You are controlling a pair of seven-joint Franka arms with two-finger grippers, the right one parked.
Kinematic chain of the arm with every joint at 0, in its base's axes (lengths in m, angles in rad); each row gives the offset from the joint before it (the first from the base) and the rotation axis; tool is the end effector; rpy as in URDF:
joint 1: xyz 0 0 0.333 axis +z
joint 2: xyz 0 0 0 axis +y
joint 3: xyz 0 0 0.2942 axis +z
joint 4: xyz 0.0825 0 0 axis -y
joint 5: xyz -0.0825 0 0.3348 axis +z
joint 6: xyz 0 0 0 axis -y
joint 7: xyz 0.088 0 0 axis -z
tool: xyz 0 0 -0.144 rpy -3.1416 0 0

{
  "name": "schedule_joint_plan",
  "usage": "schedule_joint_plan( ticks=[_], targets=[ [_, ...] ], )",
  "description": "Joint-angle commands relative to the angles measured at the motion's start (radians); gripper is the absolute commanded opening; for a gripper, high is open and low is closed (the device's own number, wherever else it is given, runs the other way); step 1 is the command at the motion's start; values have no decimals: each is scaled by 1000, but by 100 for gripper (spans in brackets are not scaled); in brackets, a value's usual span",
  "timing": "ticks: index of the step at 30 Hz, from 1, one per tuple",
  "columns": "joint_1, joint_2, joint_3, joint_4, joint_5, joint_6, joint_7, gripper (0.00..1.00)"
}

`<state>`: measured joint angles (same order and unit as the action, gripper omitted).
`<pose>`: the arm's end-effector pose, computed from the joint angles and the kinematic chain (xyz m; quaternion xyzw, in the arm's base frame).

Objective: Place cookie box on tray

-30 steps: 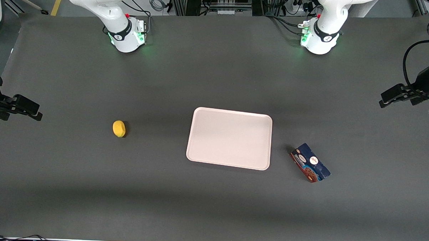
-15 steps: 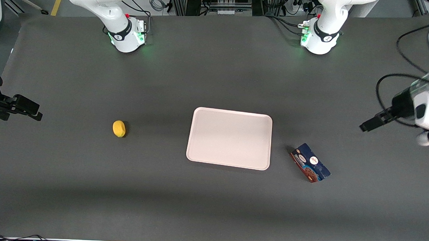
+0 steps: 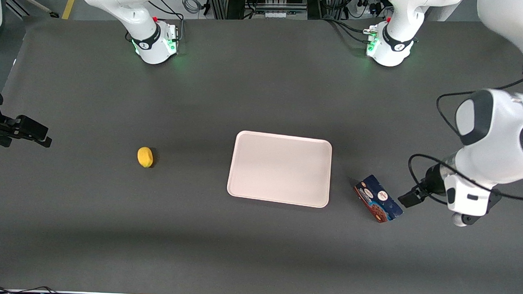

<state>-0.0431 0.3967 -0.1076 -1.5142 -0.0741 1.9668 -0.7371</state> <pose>0.6218 -0.0937 0.4015 0.9501 0.3057 0.0024 0.0622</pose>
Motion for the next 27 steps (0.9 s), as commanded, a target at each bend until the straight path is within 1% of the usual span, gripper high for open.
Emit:
schedule_joint_plan(
  ticks=[1, 6, 12, 21, 27],
  targets=[
    [-12, 71, 13, 40, 10, 32, -25, 100],
    [-17, 116, 13, 35, 10, 60, -88, 100],
    [-47, 149, 14, 29, 14, 84, -128, 100],
    [-69, 188, 32, 29, 40, 89, -131, 100],
    [-80, 200, 32, 2, 48, 132, -136, 100]
  ],
)
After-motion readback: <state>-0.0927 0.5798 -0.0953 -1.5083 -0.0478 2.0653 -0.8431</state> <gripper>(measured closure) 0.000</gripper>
